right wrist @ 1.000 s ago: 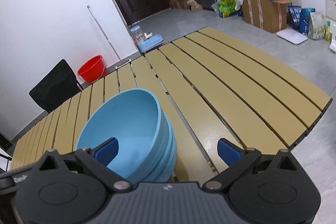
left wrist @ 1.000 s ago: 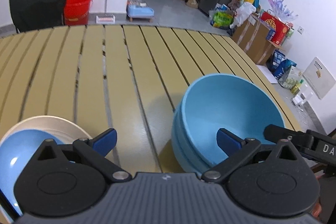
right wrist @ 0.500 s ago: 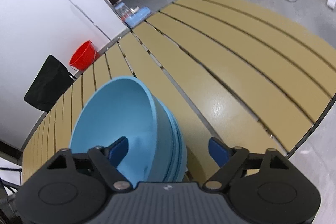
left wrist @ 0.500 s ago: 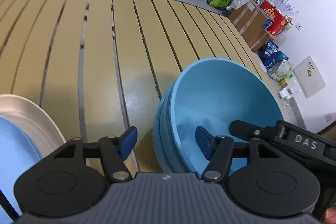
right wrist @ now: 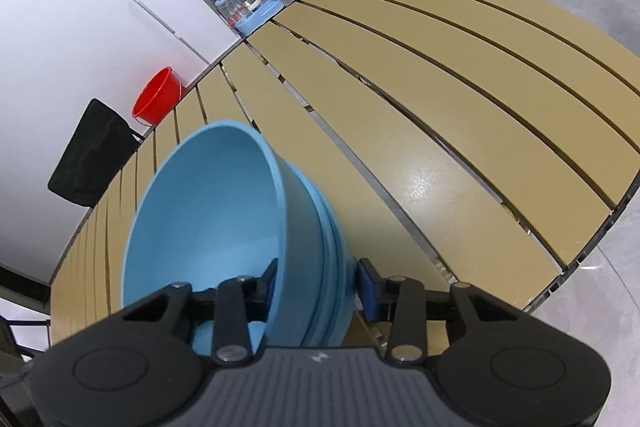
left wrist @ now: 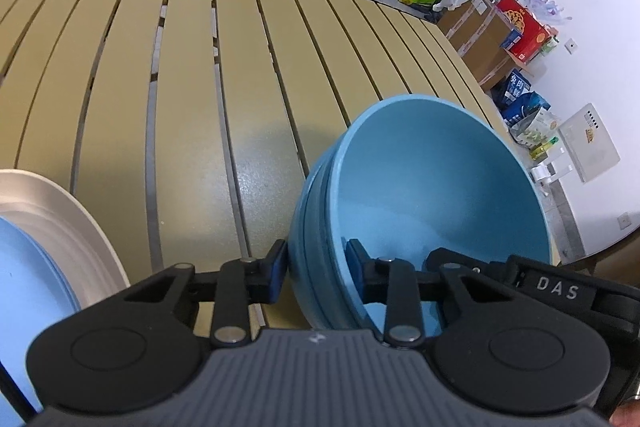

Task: Organize plates and bowls
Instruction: 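Lift the bowl stack with both grippers and carry it over the plates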

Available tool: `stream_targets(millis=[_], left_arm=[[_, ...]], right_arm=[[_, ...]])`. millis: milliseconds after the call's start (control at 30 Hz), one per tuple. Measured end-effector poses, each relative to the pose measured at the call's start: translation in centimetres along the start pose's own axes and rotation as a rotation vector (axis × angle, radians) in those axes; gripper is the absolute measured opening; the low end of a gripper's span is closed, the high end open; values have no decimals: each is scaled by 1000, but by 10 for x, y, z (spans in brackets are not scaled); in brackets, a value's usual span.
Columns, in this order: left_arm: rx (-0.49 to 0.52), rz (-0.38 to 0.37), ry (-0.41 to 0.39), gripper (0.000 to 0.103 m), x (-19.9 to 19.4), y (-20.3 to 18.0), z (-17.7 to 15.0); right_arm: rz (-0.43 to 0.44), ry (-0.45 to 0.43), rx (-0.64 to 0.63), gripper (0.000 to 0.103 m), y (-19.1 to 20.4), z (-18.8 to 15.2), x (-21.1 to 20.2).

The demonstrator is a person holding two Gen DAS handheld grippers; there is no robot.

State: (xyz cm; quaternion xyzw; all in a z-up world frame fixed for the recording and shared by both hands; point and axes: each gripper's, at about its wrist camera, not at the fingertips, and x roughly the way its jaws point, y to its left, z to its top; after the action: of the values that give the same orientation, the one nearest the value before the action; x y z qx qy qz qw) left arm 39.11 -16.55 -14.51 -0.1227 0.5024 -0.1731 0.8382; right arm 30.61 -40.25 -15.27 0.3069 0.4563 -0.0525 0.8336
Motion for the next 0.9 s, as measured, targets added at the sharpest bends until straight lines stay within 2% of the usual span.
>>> stream_targets(millis=[333, 900], left_arm=[[3, 14, -23, 32, -18, -6, -2], [-5, 9, -100, 32, -82, -1, -23]], right_arm=[[2, 4, -14, 33, 7, -6, -9], [57, -49, -40, 33, 30, -27, -63]])
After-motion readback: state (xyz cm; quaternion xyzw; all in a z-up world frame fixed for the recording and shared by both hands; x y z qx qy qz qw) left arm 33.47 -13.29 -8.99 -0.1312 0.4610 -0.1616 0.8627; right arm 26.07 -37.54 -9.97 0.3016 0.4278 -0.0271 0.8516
